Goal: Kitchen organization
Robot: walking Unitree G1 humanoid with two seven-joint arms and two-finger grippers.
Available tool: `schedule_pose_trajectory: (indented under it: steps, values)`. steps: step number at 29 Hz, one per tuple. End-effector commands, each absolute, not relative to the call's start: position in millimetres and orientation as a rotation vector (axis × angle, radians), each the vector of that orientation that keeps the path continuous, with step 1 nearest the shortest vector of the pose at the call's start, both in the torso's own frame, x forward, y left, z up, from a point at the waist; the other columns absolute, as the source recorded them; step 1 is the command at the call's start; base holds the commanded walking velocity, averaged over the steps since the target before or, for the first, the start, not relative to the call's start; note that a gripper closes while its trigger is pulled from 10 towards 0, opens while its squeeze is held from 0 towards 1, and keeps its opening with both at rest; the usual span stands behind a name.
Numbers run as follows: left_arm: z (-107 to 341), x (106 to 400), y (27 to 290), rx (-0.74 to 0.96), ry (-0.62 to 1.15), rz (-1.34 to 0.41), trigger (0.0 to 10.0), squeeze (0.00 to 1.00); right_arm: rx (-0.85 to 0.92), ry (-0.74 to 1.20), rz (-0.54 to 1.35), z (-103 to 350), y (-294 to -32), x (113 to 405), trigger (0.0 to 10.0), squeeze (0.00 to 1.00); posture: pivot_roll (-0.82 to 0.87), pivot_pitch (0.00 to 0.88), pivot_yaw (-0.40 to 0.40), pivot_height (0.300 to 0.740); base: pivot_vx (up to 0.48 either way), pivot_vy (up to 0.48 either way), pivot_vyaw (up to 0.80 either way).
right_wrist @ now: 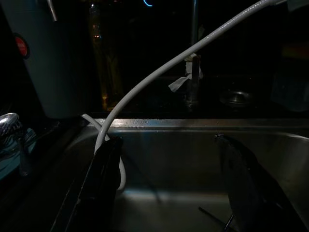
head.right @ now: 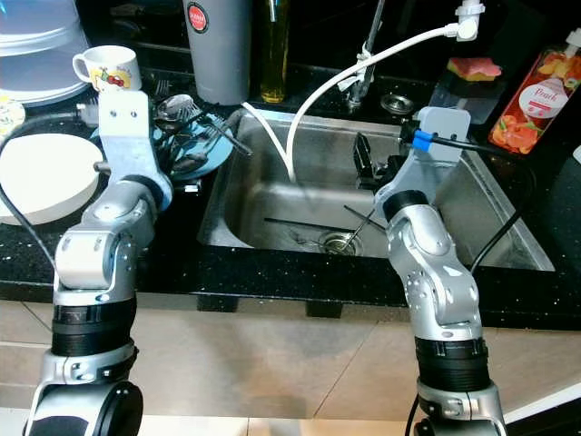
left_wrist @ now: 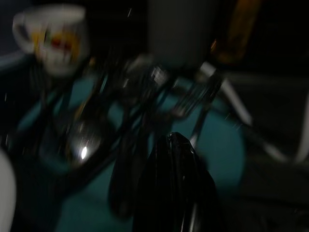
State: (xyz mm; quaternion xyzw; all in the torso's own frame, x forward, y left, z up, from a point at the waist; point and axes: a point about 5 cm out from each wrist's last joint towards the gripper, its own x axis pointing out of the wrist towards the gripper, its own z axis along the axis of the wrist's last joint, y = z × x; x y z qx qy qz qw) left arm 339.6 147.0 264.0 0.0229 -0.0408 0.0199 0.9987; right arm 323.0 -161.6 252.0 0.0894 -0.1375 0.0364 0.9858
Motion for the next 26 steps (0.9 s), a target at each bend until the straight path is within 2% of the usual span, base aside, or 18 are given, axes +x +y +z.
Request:
schedule_pose_trajectory:
  steps: [1,5,6,9,19,20,21,23,24,26]
  values:
    - [272.2,339.1,138.6,0.079,-0.134,0.000,0.0,0.00,0.186,-0.279,0.055,252.9,-166.2,324.3,10.0,0.00,0.22,0.036,-0.080,0.740,0.000,0.000,0.00]
    - [273.1,338.9,135.2,0.091,-0.143,-0.016,0.0,0.00,0.187,-0.279,0.053,252.8,-166.1,324.2,10.0,0.00,0.22,0.038,-0.079,0.740,0.000,0.000,0.00]
    - [271.8,339.4,134.0,0.108,-0.137,-0.015,10.0,0.00,0.188,-0.279,0.053,252.8,-166.2,324.0,10.0,0.00,0.22,0.042,-0.082,0.740,0.000,0.000,0.00]
    - [264.1,342.0,136.5,0.156,-0.080,0.029,10.0,0.00,0.187,-0.277,0.053,252.9,-165.9,323.8,10.0,0.00,0.22,0.045,-0.086,0.740,0.000,0.000,0.00]
    - [245.5,337.1,149.5,0.112,-0.006,0.140,10.0,0.00,0.192,-0.271,0.055,251.2,-164.7,324.6,10.0,0.00,0.22,0.053,-0.087,0.740,0.000,0.000,0.00]
    - [244.6,335.7,149.8,0.093,-0.005,0.150,10.0,0.16,0.192,-0.268,0.060,250.3,-163.2,325.2,10.0,0.00,0.22,0.053,-0.087,0.740,0.000,0.000,0.00]
    - [243.3,335.3,149.6,0.076,0.005,0.154,10.0,0.72,0.192,-0.267,0.062,250.2,-162.8,325.4,10.0,0.00,0.22,0.053,-0.087,0.740,0.000,0.000,0.00]
    - [242.3,335.1,149.4,0.064,0.013,0.156,10.0,0.72,0.192,-0.267,0.062,250.1,-162.6,325.5,10.0,0.00,0.22,0.053,-0.087,0.740,0.000,0.000,0.00]
    - [238.8,335.7,149.5,0.033,0.041,0.166,10.0,1.00,0.193,-0.268,0.061,250.4,-162.8,325.5,10.0,0.00,0.22,0.054,-0.086,0.740,0.000,0.000,0.00]
    - [237.5,337.0,149.8,0.005,0.059,0.175,10.0,1.00,0.195,-0.271,0.060,251.3,-162.9,325.5,10.0,0.00,0.22,0.054,-0.087,0.740,0.000,0.000,0.00]
